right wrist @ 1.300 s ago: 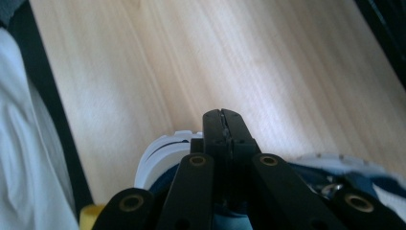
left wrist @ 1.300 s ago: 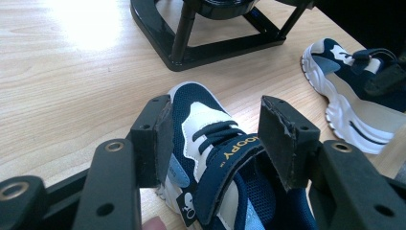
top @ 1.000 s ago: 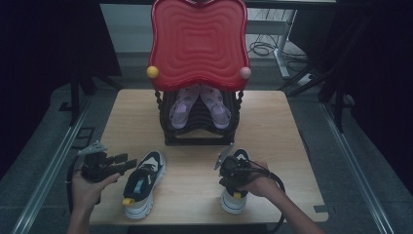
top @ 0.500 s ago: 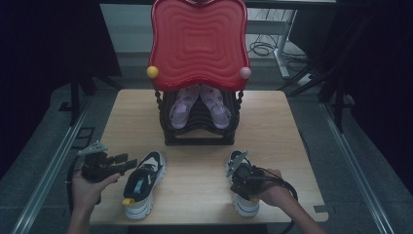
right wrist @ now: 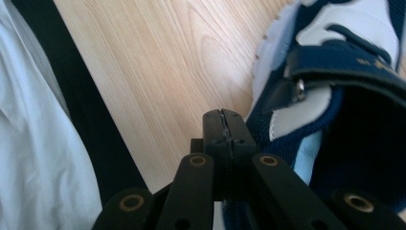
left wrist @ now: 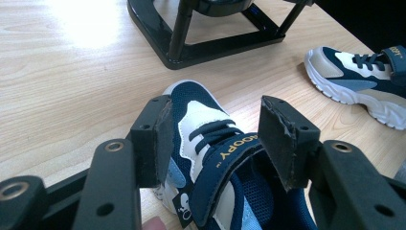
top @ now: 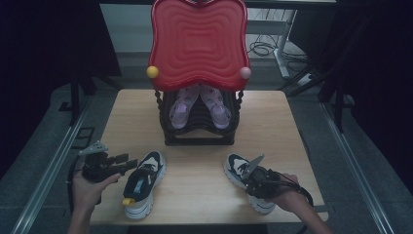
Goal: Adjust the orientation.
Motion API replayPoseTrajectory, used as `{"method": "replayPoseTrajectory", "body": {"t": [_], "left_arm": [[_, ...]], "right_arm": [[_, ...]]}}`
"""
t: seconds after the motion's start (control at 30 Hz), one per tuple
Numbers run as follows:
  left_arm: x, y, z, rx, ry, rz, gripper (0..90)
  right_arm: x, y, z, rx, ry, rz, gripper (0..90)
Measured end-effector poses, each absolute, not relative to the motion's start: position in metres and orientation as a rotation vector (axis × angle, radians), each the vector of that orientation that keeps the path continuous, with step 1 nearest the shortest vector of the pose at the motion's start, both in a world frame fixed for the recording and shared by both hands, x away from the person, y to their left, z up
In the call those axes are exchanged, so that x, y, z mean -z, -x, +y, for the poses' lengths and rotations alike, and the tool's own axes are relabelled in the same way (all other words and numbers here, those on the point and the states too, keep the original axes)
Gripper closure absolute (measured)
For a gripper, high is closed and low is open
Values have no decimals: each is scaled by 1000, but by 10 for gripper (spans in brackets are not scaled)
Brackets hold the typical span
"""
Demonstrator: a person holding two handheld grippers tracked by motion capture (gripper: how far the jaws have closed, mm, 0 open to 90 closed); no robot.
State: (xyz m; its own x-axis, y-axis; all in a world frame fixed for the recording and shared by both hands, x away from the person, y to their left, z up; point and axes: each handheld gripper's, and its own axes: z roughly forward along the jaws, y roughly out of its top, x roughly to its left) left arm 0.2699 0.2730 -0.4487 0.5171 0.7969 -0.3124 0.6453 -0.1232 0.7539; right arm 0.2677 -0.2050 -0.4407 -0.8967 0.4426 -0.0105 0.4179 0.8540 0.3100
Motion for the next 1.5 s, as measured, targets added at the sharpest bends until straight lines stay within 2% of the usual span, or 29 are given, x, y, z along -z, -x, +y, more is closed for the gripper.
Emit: {"method": "replayPoseTrajectory", "body": {"t": [0.23,1.17,1.5], "left_arm": [[449,-270,273,-208,-1840,1198,465],[449,-270,273,-208,-1841,1199,465],[447,-266,277,-220,-1827,1204,465]], "right_arm": [[442,-269,-222,-473,-741,2912,897],[442,-271,-238,-514,-811,2867,897],[415,-274,-231,-690,-760,2827,897]]}}
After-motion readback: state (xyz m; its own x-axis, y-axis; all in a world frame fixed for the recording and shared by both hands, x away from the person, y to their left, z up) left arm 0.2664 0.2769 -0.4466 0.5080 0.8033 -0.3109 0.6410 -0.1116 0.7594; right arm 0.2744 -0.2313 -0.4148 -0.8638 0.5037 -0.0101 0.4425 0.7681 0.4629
